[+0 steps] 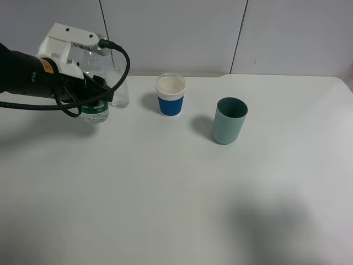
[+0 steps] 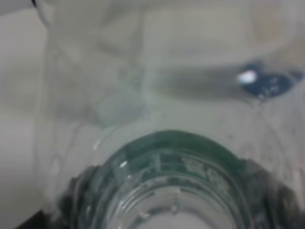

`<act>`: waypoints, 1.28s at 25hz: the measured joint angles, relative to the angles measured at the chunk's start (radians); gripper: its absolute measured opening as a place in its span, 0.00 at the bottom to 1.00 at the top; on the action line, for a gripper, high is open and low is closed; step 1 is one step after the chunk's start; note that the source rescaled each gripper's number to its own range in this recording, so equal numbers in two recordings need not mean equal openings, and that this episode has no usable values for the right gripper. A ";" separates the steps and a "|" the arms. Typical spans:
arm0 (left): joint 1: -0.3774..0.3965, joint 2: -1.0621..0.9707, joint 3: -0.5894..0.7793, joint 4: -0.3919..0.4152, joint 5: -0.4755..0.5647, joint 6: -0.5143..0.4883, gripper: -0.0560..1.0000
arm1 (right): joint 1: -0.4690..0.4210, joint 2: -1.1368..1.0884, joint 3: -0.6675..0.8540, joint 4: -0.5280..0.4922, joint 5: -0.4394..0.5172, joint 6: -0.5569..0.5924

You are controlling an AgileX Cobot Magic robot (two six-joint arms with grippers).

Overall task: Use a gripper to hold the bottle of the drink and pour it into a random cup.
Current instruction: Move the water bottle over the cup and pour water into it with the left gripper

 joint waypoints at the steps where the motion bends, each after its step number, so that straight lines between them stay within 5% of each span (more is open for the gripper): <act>1: 0.000 0.000 -0.018 0.010 0.039 0.004 0.05 | 0.000 0.000 0.000 0.000 0.000 0.000; 9: 0.000 0.000 -0.105 0.054 0.210 0.008 0.05 | 0.000 0.000 0.000 0.000 0.000 0.000; 18: 0.000 0.004 -0.120 0.041 0.235 -0.014 0.05 | 0.000 0.000 0.000 0.000 0.000 0.000; 32: -0.054 0.097 -0.127 -0.257 0.094 0.260 0.05 | 0.000 0.000 0.000 0.000 0.000 0.000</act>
